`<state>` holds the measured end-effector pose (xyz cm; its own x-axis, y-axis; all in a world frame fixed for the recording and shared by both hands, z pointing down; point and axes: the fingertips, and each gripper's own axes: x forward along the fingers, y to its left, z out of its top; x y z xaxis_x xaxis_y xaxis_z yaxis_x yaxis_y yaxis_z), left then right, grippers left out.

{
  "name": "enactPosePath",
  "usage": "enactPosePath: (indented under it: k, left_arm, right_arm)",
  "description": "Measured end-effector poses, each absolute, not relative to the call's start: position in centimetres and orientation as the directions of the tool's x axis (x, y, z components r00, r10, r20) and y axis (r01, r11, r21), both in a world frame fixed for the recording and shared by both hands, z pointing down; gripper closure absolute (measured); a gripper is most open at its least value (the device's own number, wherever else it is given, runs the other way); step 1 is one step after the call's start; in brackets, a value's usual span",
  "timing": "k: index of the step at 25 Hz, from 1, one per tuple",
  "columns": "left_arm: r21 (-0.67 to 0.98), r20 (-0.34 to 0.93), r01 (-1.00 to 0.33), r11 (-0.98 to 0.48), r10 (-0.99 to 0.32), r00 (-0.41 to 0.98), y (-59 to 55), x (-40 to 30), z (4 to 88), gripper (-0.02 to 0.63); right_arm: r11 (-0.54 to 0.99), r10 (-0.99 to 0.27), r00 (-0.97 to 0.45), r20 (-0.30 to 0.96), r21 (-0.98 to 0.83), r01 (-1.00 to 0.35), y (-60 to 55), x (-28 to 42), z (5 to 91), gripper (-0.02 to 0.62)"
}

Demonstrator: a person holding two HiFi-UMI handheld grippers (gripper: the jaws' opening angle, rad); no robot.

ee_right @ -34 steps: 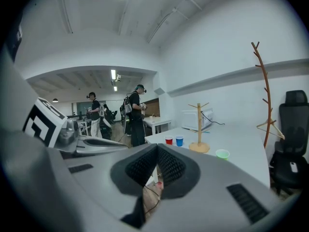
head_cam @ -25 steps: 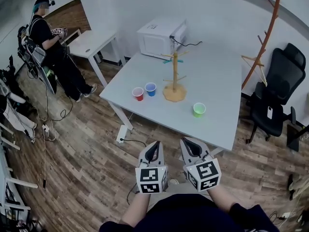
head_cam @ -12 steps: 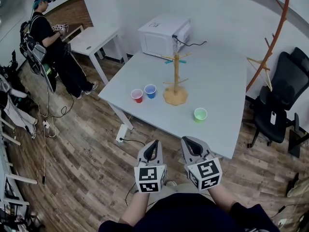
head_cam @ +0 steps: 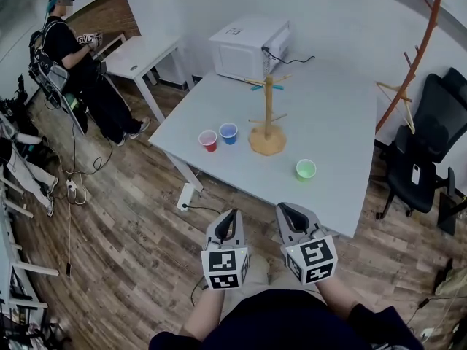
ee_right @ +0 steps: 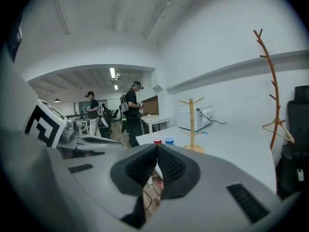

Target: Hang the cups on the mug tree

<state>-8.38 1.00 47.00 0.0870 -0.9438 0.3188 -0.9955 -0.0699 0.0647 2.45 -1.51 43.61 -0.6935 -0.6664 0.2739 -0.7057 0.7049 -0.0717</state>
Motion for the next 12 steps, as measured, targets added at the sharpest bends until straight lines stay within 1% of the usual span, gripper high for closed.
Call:
enactPosePath:
  k: [12]
  left_arm:
    - [0.07, 0.313, -0.996, -0.064, -0.946, 0.082, -0.9, -9.7, 47.1, 0.586]
  right_arm:
    - [0.686, -0.679, -0.671, 0.296, -0.067, -0.724, -3.4, 2.3, 44.6, 0.566]
